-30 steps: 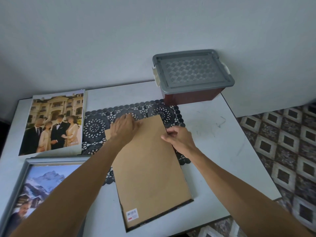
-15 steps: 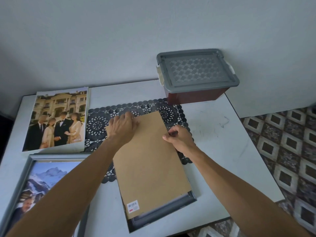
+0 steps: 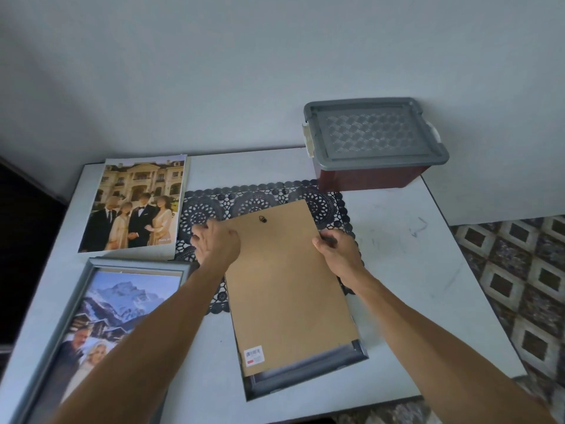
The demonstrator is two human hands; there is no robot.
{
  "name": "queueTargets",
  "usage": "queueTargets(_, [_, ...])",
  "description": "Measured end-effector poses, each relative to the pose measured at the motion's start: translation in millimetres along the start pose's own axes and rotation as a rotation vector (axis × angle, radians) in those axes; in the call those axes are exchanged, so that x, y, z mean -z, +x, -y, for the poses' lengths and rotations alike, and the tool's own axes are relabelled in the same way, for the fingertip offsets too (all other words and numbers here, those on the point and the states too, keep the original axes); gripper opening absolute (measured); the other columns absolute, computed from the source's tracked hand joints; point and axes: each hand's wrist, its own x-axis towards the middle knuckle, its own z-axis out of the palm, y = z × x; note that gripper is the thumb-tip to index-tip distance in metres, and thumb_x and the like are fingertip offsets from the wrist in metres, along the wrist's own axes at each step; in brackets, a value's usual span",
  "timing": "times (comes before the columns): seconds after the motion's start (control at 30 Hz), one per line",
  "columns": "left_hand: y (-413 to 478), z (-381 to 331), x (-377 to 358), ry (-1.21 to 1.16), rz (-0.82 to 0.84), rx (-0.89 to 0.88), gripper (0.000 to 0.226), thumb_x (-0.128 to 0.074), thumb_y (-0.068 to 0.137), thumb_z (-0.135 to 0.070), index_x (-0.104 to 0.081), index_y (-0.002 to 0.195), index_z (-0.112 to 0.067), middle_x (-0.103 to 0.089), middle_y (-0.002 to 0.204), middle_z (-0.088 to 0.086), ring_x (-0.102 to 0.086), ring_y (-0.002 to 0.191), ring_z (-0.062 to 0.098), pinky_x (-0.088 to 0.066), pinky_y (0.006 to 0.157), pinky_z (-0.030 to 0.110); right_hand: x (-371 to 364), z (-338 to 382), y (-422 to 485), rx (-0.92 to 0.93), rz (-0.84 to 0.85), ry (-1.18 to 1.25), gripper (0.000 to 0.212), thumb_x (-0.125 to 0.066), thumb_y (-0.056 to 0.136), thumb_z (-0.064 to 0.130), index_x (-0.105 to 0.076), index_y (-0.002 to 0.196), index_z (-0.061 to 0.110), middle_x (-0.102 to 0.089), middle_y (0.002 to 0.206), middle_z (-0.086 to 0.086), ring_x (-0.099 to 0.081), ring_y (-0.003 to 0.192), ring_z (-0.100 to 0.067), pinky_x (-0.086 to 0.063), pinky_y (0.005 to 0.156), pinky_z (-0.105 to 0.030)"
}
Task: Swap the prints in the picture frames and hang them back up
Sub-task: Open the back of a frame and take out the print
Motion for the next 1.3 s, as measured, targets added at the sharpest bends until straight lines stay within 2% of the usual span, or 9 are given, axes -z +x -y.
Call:
queueTargets(0.2, [13.3,25.2,0.2,-0.299,0.092,0.037,0.026,-0.063,0.088,-0.023,-0.067,0.101,-0.002,-0.065,0.098,0.024,-0.059,0.076,0.029,-0.048,0.063,0.034,1.7,-0.6,-4.2,0.025,-0.034,-0.058,0.024,-0.068,0.093,0.025,-0.068,0.113,0.012,-0.068,0.104,0.002,-0.063,0.093,-0.011,-0.043,0.077,-0.016])
queueTargets(0.37, [15.6,26.9,8.2,-0.456,0.099,0.042,0.023,-0.067,0.088,-0.03,-0.061,0.105,-0.016,-0.067,0.099,0.01,-0.064,0.084,0.027,-0.053,0.069,0.035,4.1,2.6,-5.1,-0.048,0.019,-0.014,0.021,-0.07,0.091,0.033,-0.073,0.106,0.018,-0.071,0.099,0.009,-0.066,0.1,-0.014,-0.052,0.096,-0.033])
queueTargets(0.5, [10.5,17.1,12.9,-0.428,0.022,-0.011,0.024,-0.061,0.093,-0.027,-0.06,0.113,-0.014,-0.064,0.1,0.006,-0.062,0.09,0.026,-0.05,0.073,0.033,1.9,10.4,-5.5,-0.254,0.049,0.252,0.014,-0.07,0.092,0.026,-0.072,0.097,0.014,-0.067,0.122,-0.014,-0.057,0.122,-0.026,-0.041,0.109,-0.042])
queueTargets(0.7, [-15.7,33.1,-9.5,-0.159,0.115,-0.14,0.033,-0.052,0.095,-0.042,-0.065,0.114,-0.018,-0.068,0.103,0.009,-0.064,0.095,0.031,-0.053,0.084,0.039,10.2,19.1,1.9,-0.414,0.008,0.504,0.028,-0.067,0.094,0.029,-0.069,0.115,0.01,-0.07,0.116,-0.006,-0.066,0.108,-0.022,-0.05,0.101,-0.042])
queueTargets(0.8, [-19.5,37.2,-14.3,-0.061,0.075,-0.187,0.035,-0.051,0.098,-0.038,-0.056,0.125,-0.017,-0.061,0.118,0.012,-0.058,0.107,0.033,-0.044,0.087,0.039,11.2,16.9,6.3,-0.378,0.018,0.393,0.017,-0.062,0.085,0.013,-0.069,0.094,0.0,-0.07,0.098,-0.015,-0.059,0.087,-0.021,-0.05,0.099,-0.048])
queueTargets(0.87, [-19.2,39.0,-13.0,-0.048,0.067,-0.169,0.034,-0.048,0.099,-0.035,-0.055,0.128,-0.017,-0.061,0.121,0.013,-0.056,0.11,0.034,-0.044,0.09,0.041,15.6,22.5,-0.4,-0.36,0.066,0.351,0.015,-0.051,0.075,0.002,-0.062,0.084,0.008,-0.063,0.088,-0.015,-0.052,0.078,-0.026,-0.034,0.071,-0.036])
queueTargets(0.9, [-18.8,40.6,-12.4,-0.045,0.06,-0.158,0.033,-0.046,0.1,-0.033,-0.055,0.128,-0.017,-0.061,0.122,0.014,-0.055,0.111,0.035,-0.043,0.09,0.041,18.5,26.4,-4.9,-0.355,0.122,0.347,0.018,-0.049,0.079,-0.002,-0.061,0.083,0.01,-0.065,0.091,-0.012,-0.057,0.08,-0.027,-0.048,0.076,-0.038])
queueTargets(1.07, [-19.9,46.2,-5.6,-0.062,0.03,-0.16,0.039,-0.039,0.1,-0.027,-0.047,0.138,-0.021,-0.063,0.122,0.016,-0.055,0.113,0.037,-0.043,0.093,0.043,33.3,15.7,-13.2,-0.408,0.423,0.242,0.072,-0.05,0.093,-0.01,-0.043,0.144,0.041,-0.057,0.136,-0.001,-0.055,0.122,-0.026,-0.04,0.107,-0.052])
queueTargets(1.3, [-12.6,42.3,0.4,-0.135,0.045,-0.227,0.045,-0.043,0.099,-0.045,-0.055,0.131,-0.017,-0.066,0.109,0.011,-0.059,0.105,0.033,-0.047,0.09,0.042,41.9,-1.7,-16.2,-0.351,0.437,0.245,0.074,-0.053,0.093,-0.012,-0.042,0.146,0.039,-0.039,0.152,-0.001,-0.037,0.138,-0.021,-0.018,0.117,-0.057])
